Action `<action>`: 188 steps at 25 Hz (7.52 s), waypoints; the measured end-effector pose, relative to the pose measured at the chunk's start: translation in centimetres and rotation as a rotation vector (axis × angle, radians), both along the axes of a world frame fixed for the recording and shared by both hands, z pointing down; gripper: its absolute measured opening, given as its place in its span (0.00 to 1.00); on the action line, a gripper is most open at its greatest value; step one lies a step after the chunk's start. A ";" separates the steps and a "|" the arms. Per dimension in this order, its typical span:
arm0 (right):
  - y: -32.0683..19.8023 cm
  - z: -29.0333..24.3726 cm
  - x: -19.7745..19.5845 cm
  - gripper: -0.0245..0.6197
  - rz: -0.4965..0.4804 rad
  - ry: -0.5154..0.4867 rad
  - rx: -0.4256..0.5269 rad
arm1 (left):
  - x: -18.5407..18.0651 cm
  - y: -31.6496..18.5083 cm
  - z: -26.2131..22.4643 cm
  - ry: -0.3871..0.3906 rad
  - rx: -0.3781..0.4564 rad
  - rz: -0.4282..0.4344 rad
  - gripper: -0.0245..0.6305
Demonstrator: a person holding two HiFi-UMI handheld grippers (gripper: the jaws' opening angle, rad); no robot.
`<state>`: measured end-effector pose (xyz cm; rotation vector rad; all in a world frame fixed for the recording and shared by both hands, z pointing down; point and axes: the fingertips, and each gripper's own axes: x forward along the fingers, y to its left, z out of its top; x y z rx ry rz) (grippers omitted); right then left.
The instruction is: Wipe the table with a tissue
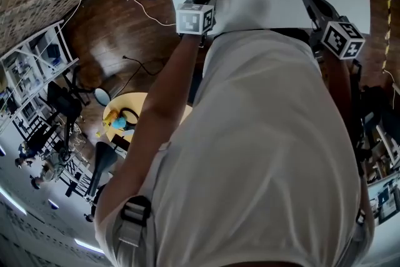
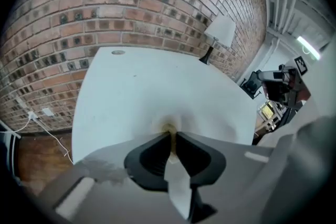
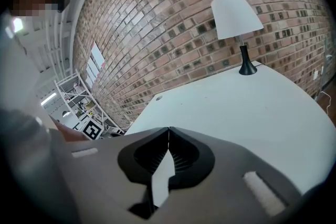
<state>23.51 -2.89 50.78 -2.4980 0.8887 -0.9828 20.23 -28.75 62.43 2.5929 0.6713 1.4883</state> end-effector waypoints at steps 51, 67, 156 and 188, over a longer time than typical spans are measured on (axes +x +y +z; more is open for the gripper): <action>5.8 0.3 3.8 0.05 -0.026 -0.036 0.028 | 13.1 2.0 0.8 0.057 0.139 -0.051 0.10; 1.1 -0.7 5.1 0.05 -0.082 -0.028 0.029 | 12.1 -4.5 0.4 0.084 0.210 -0.157 0.10; 13.8 -0.3 9.3 0.05 0.109 -0.064 0.173 | 22.6 14.9 0.3 0.082 0.274 0.155 0.10; 17.6 0.3 9.5 0.05 -0.141 0.053 0.002 | 22.6 18.5 -1.1 0.030 0.154 -0.031 0.11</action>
